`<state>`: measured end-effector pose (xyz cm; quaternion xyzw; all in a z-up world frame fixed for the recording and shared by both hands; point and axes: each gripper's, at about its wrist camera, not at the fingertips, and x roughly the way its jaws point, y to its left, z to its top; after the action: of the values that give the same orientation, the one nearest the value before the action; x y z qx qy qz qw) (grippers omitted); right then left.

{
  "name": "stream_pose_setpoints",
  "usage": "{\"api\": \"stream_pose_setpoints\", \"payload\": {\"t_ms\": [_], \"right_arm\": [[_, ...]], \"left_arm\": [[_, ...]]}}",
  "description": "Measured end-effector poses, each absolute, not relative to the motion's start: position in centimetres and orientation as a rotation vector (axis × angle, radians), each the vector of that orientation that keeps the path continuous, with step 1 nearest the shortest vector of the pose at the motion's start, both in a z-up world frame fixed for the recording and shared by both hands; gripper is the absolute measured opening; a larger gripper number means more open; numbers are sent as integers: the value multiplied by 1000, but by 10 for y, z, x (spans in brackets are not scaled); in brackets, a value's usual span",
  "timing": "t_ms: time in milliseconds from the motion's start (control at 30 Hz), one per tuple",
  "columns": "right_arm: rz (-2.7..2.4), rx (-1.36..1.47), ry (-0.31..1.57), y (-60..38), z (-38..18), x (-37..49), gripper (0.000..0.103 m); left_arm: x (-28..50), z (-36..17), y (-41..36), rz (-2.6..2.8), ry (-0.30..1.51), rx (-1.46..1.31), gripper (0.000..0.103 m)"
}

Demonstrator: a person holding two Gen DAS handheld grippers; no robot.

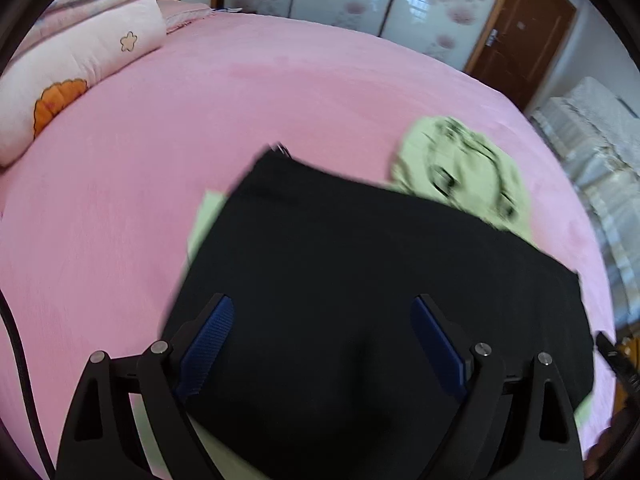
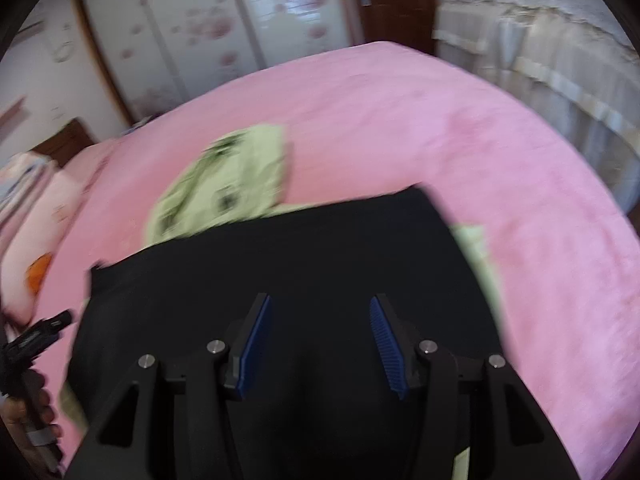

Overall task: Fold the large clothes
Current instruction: 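Lay the folded hem down near the hood and open both grippers, then grasp the green hood with the right gripper and lift it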

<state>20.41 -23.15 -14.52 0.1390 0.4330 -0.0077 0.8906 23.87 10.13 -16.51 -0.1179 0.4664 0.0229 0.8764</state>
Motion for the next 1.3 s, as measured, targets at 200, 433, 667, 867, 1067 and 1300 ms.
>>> {"api": "stream_pose_setpoints", "payload": {"t_ms": [200, 433, 667, 867, 1067, 1300], "right_arm": [[160, 177, 931, -133, -171, 156, 51], [49, 23, 966, -155, -213, 139, 51], [-211, 59, 970, -272, -215, 117, 52], [-253, 97, 988, -298, -220, 105, 52], [-290, 88, 1022, -294, -219, 112, 53], [-233, 180, 1059, -296, -206, 101, 53]], "left_arm": [[173, -181, 97, 76, 930, -273, 90], [161, -219, 121, 201, 987, -188, 90], [144, -227, 141, 249, 967, -72, 94], [139, -242, 170, 255, 1000, -237, 103], [140, -241, 169, 254, 1017, -232, 103], [132, -209, 165, 267, 1027, -214, 103]]}}
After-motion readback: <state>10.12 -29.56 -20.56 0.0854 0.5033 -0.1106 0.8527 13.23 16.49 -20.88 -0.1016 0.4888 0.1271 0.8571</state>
